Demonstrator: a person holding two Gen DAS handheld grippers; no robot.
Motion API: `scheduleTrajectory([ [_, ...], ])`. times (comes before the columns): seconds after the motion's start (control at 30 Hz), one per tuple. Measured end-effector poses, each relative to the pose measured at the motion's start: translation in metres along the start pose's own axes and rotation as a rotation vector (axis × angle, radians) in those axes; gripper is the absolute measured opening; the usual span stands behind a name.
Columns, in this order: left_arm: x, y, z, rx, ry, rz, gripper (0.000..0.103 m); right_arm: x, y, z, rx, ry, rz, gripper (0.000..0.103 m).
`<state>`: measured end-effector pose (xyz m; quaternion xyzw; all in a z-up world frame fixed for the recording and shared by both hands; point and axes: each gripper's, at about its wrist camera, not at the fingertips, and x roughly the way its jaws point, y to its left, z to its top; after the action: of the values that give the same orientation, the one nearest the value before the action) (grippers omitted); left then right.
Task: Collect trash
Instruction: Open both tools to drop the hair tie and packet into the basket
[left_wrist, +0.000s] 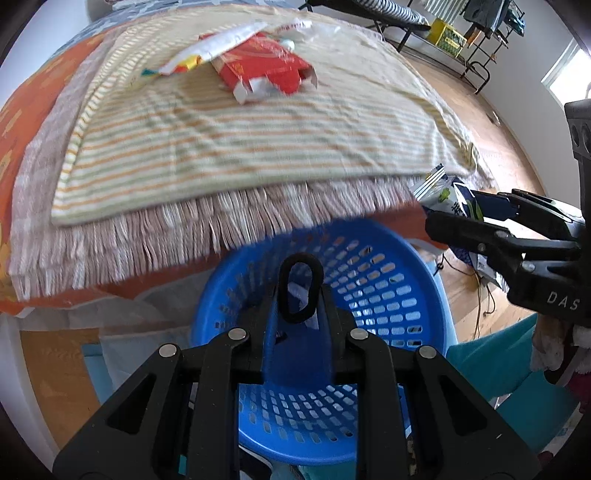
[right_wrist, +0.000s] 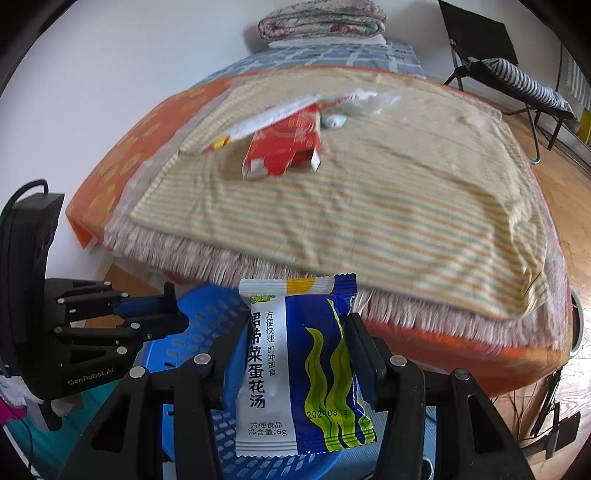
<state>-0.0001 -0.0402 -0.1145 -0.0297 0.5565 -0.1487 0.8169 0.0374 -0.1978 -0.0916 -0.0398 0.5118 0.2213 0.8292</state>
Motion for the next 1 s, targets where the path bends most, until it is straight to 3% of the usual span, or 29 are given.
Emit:
scheduleTrajectory([
  [0.63,0.020,0.000,-0.023,0.002,0.062,0.005,0.020,0.024,0.010,-0.032,-0.028,0.093,-0.008,0.054],
  [0.7,0.022,0.001,-0.023,0.001,0.066,0.004,0.023,0.025,0.011,-0.033,-0.029,0.099,-0.010,0.054],
  [0.77,0.022,0.001,-0.023,0.000,0.060,0.008,0.036,0.027,0.011,-0.033,-0.031,0.103,-0.012,0.054],
  [1.0,0.021,0.007,-0.024,-0.007,0.063,0.012,0.036,0.027,0.009,-0.035,-0.017,0.098,-0.020,0.062],
])
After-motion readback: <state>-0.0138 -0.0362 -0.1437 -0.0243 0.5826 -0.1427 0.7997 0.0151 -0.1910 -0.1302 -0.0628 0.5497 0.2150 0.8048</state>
